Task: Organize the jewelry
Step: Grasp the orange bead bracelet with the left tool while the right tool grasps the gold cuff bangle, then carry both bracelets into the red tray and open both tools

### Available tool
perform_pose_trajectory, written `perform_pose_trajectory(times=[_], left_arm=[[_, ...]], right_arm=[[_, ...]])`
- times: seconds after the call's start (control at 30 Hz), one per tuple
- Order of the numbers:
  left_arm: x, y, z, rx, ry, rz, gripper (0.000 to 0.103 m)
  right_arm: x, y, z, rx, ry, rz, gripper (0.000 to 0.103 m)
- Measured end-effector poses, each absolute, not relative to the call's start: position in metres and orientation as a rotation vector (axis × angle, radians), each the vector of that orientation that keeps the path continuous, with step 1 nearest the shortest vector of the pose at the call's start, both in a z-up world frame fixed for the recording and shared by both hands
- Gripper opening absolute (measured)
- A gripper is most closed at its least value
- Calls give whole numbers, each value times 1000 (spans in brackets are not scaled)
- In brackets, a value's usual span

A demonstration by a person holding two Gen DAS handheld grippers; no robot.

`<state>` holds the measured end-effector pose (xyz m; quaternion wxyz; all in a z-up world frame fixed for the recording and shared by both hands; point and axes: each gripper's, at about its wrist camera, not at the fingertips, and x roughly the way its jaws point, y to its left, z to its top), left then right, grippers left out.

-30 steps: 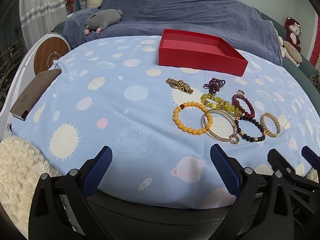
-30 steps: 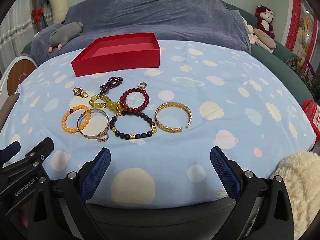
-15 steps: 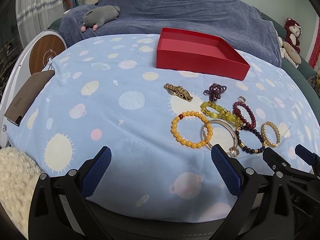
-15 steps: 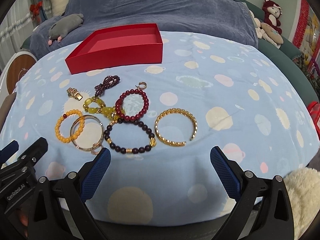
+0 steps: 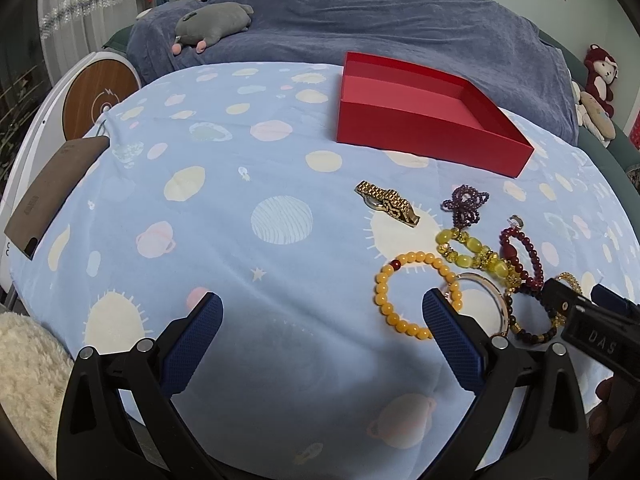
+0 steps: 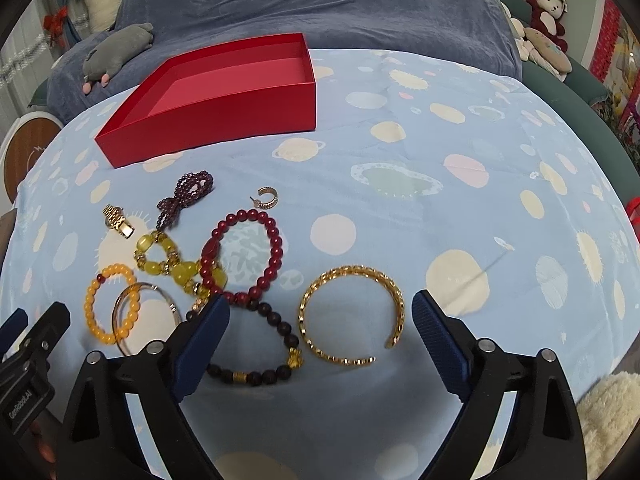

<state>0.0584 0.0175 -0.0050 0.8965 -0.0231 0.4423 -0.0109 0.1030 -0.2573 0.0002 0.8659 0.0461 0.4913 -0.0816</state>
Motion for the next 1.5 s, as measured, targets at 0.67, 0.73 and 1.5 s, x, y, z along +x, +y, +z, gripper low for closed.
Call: perform_pose_trajectory(times=[0.67,0.73,1.5], left_arm=[[64,20,-14,-71,963,-32,96],[64,19,-14,-65,964,-32,96],[85,0,-19,-69,1027,-53,85]], right_arm=[[115,-277,-13,113,1047,-158,55],[112,-276,-12,117,1046,-148,55],[70,-285,-2,159,1028,-126,55]])
